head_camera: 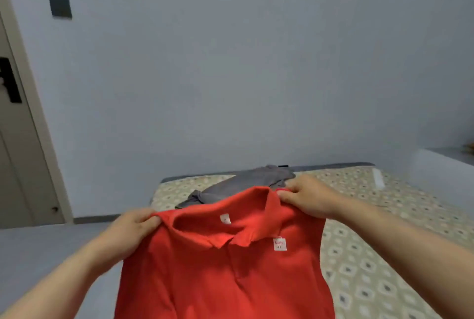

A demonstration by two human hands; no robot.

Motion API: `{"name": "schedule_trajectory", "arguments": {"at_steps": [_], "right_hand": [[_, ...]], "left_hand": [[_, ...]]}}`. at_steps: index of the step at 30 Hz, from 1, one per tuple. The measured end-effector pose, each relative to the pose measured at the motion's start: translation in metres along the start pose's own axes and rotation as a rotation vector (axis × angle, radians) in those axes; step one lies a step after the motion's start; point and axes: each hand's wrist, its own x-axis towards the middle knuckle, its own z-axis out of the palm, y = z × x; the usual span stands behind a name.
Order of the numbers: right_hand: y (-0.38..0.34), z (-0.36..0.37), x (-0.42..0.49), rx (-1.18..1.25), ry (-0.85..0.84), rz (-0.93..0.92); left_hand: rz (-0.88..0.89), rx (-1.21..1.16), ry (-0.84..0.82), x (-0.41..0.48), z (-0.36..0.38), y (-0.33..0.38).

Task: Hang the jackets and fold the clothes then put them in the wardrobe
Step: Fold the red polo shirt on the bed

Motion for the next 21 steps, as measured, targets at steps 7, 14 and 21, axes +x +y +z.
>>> {"name": "schedule_trajectory", "arguments": {"at_steps": [7,14,21], "right_hand": [[0.081,0.129,0.004,0.022,-0.395,0.201],[0.114,0.196,0.09,0.297,-0.455,0.463],[0.132,0.226,0.188,0.346,-0.341,0.713]], "left_hand": [[-0.144,0.136,-0.04,0.027,0.074,-0.114],[-0.143,0.297,0.005,0.139,0.11,-0.161],[-0.311,0.378,0.124,0.238,0.12,-0.168]]}}
